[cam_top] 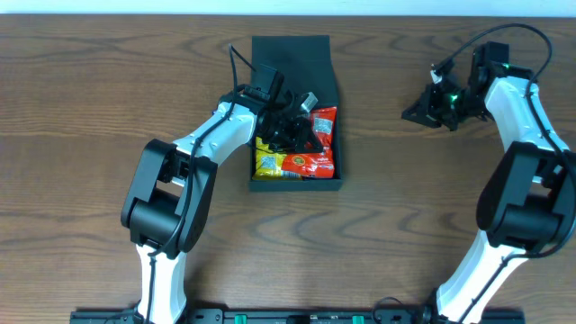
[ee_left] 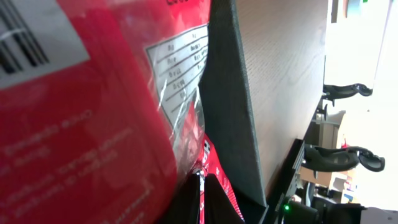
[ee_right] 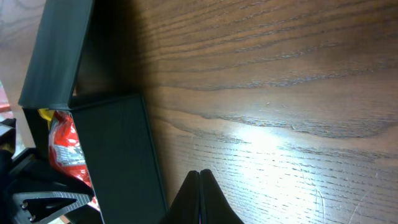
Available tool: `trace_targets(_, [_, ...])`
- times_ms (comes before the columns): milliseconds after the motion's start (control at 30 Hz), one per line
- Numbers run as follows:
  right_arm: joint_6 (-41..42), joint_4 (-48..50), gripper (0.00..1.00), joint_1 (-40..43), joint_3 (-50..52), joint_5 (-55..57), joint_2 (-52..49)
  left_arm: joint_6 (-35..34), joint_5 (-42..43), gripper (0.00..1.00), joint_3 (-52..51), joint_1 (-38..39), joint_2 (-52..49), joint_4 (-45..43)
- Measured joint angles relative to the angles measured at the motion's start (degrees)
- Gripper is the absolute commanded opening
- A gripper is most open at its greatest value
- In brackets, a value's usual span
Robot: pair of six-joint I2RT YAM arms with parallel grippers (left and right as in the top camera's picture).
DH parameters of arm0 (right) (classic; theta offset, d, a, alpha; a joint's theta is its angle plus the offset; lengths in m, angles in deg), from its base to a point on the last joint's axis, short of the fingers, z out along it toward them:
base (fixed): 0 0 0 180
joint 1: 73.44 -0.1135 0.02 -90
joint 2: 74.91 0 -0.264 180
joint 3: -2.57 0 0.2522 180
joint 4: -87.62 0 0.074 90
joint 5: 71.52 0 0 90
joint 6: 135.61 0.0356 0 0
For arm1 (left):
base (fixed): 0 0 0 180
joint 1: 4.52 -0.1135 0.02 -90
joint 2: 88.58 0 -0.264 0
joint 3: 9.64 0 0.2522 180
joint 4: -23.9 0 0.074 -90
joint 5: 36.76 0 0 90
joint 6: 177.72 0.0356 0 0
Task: Pack container
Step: 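Press the red bag down into the box with the left gripper, then move the left gripper to the blue Eclipse tin and grasp it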
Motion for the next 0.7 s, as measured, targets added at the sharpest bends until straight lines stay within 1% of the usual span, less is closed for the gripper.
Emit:
trace_targets(133, [0.00,0.02,0.01,0.00,0.00,0.00,0.00,0.02,0.11,0.06,2.23,-0.04,0.04,0.50])
trace_targets(233, [0.00,0.02,0.01,0.00,0.00,-0.02,0.00,0.07,-4.35,0.06,4.98,-0.04,1.46,3.72])
trace_targets(300, [0.00,0.04,0.02,0.00,0.00,0.00,0.00,0.26,-9.49,0.06,5.90,-0.11,3.89,6.03])
trace_targets(400, [0.00,0.04,0.01,0.00,0.00,0.00,0.00,0.44,-19.71,0.06,6.45,-0.55,9.90,8.28])
trace_targets(433, [0.00,0.04,0.01,0.00,0.00,0.00,0.00,0.48,-23.98,0.13,6.75,-0.90,12.46,8.87])
trace_targets(467, [-0.02,0.07,0.02,0.00,0.00,0.00,0.00,0.44,-28.79,0.16,7.15,-1.46,15.13,9.05])
trace_targets(500, [-0.04,0.07,0.02,0.00,0.00,0.00,0.00,0.83,-32.52,0.17,7.48,-1.99,16.79,9.20])
trace_targets(533, [-0.07,0.07,0.02,0.00,0.00,0.00,0.00,0.98,-36.37,0.20,7.80,-2.56,18.21,9.33])
trace_targets(567, [-0.09,0.07,0.02,0.00,0.00,0.00,0.00,1.86,-40.13,0.32,8.07,-3.23,19.30,9.44])
trace_targets(600, [-0.20,0.09,0.02,0.00,0.00,0.00,0.00,3.37,-43.76,0.55,8.26,-3.93,19.91,9.57])
trace_targets(633, [-0.24,0.09,0.03,0.00,0.00,0.00,0.00,5.09,-46.71,0.81,8.31,-4.61,20.04,9.77])
trace_targets(667, [-0.24,0.11,0.04,0.00,0.00,0.00,0.00,6.75,-48.22,0.93,8.31,-5.01,19.87,9.99])
trace_targets(700, [-0.26,0.13,0.04,0.00,0.00,0.00,0.00,9.64,-50.12,0.98,8.31,-5.53,19.30,10.27])
